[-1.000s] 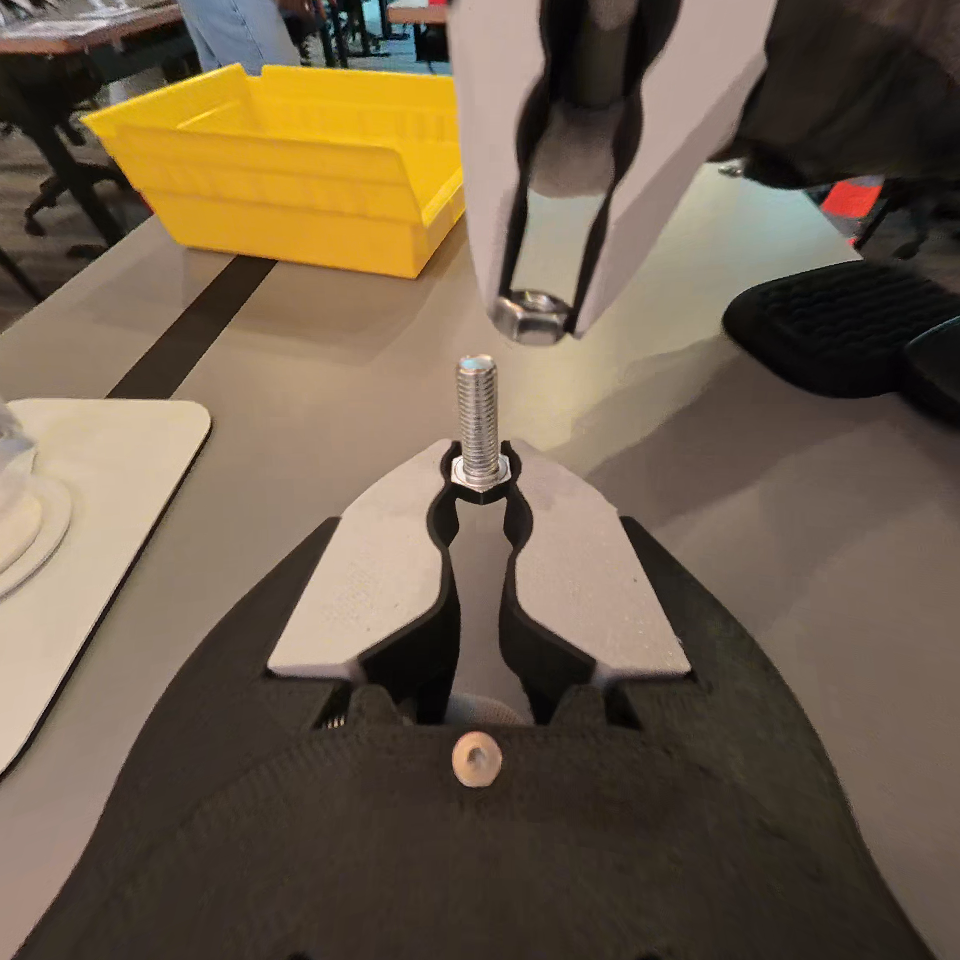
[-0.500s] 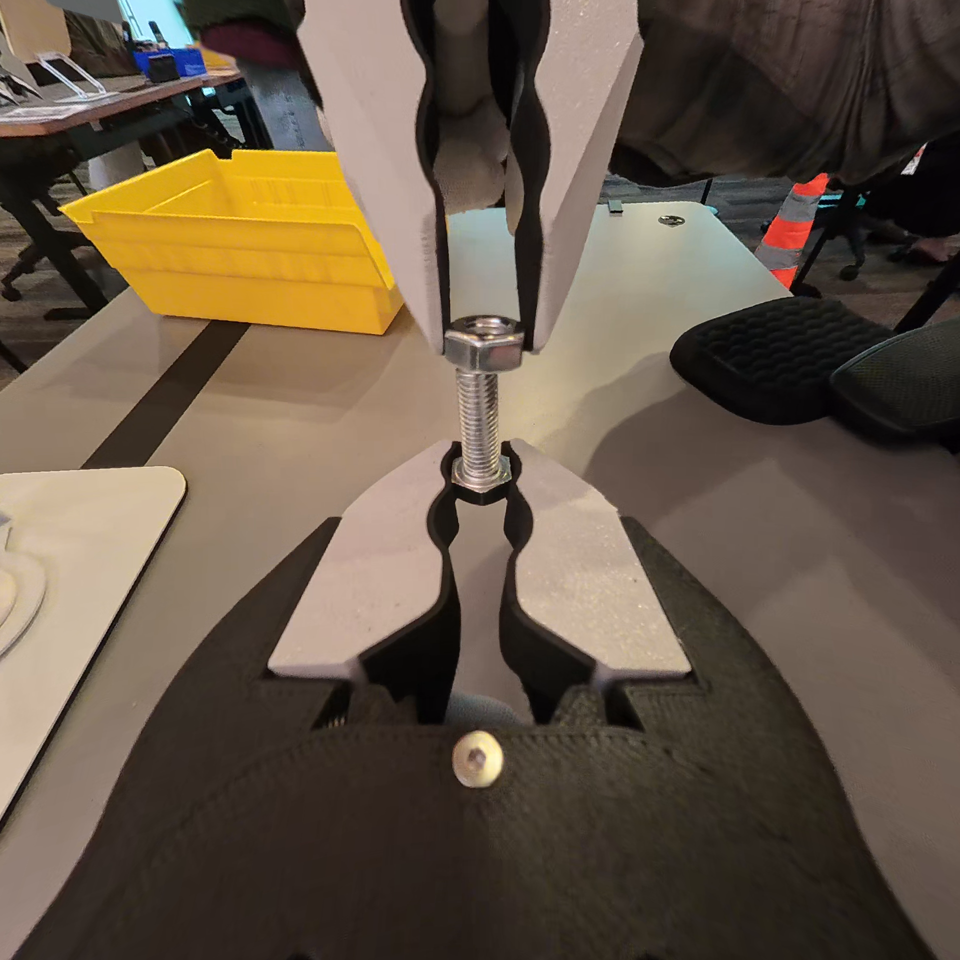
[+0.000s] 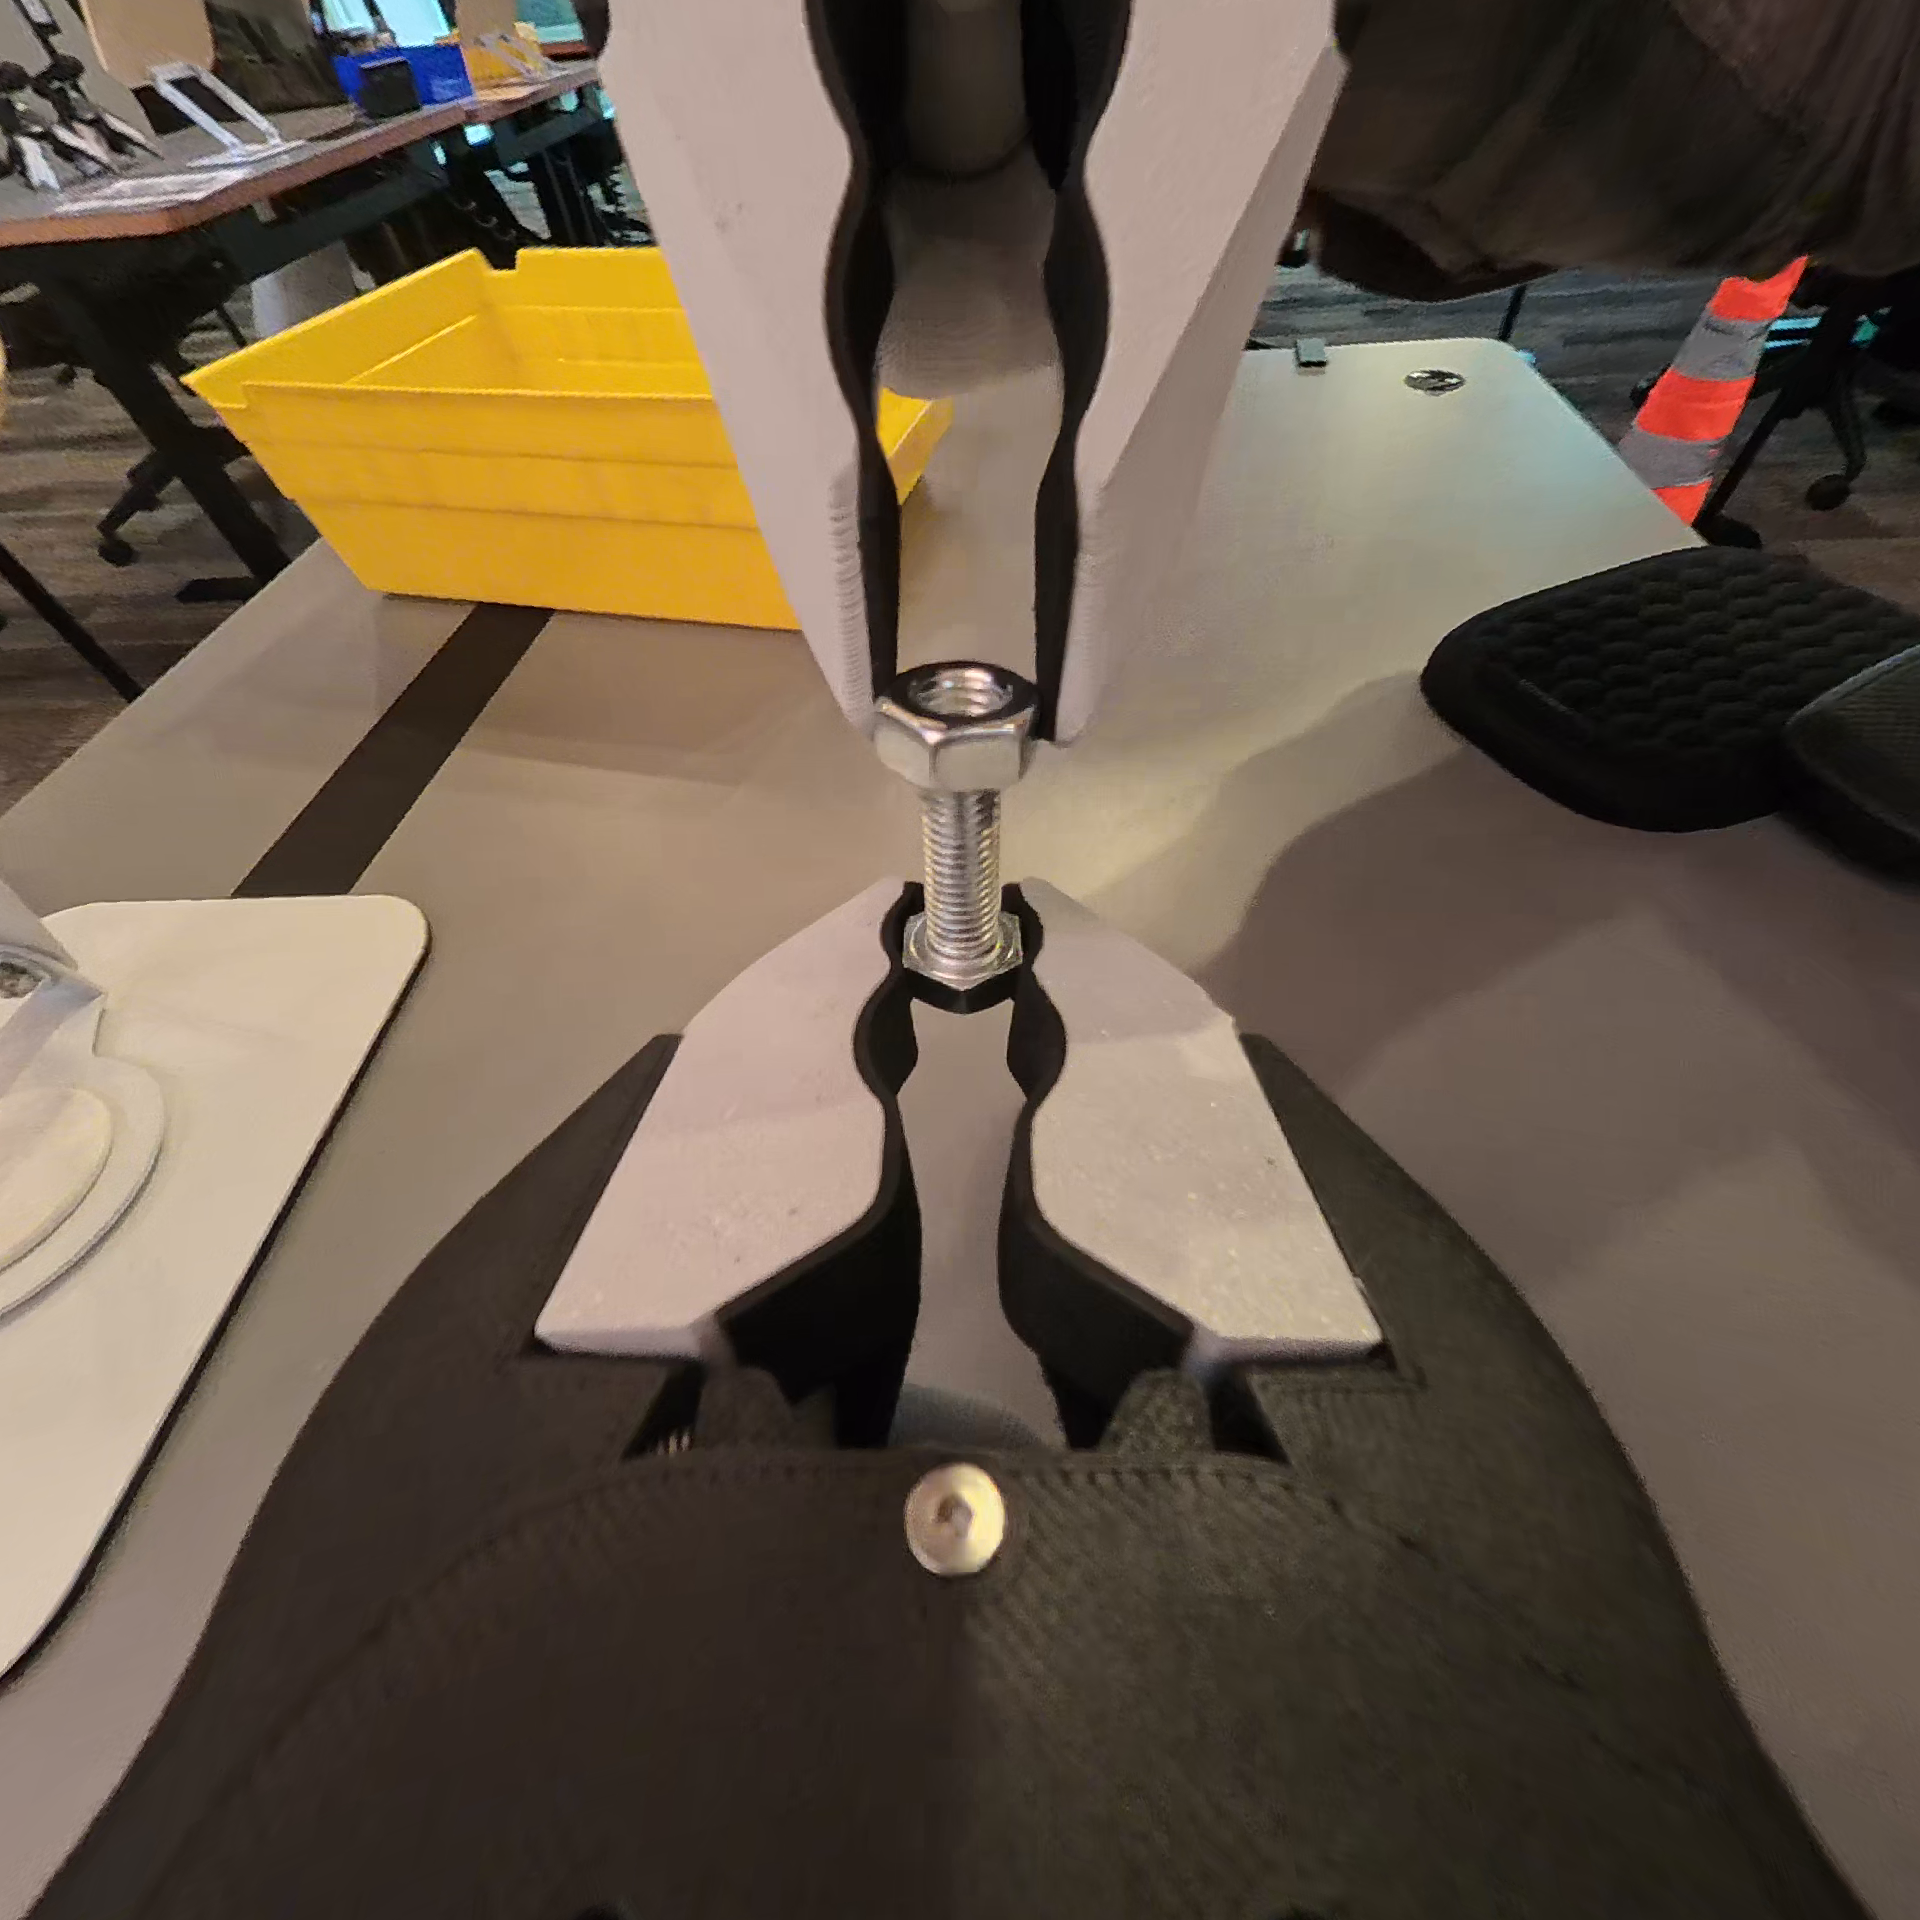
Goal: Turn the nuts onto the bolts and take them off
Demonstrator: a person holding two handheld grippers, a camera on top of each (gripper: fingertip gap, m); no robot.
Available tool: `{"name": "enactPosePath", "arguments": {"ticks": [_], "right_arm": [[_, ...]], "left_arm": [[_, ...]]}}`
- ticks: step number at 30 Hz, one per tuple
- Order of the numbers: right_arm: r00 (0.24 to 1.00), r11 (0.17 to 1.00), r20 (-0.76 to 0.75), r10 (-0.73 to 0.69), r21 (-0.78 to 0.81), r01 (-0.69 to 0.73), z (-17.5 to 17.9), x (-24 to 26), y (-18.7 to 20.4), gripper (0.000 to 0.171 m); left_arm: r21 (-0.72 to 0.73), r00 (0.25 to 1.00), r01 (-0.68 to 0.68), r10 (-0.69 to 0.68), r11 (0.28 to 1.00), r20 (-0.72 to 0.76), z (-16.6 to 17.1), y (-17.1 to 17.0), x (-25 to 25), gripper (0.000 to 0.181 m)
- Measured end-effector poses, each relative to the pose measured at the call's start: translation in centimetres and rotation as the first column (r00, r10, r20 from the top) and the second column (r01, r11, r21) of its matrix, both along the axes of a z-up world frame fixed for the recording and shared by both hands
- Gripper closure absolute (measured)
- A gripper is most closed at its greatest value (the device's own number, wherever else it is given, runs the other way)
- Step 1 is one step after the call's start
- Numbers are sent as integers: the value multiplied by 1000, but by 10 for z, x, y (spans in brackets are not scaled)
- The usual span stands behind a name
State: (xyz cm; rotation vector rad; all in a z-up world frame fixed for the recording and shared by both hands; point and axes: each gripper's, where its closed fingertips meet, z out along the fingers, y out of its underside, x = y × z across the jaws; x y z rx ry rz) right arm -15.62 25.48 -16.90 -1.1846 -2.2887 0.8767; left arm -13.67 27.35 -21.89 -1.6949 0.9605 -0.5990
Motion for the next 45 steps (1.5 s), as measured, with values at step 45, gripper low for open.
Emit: {"name": "enactPosePath", "arguments": {"ticks": [45], "right_arm": [[831,875,-340,-440,-373,310,22,5,6,143]], "left_arm": [[-6,988,-88,88,996,123,15,20,4,167]]}}
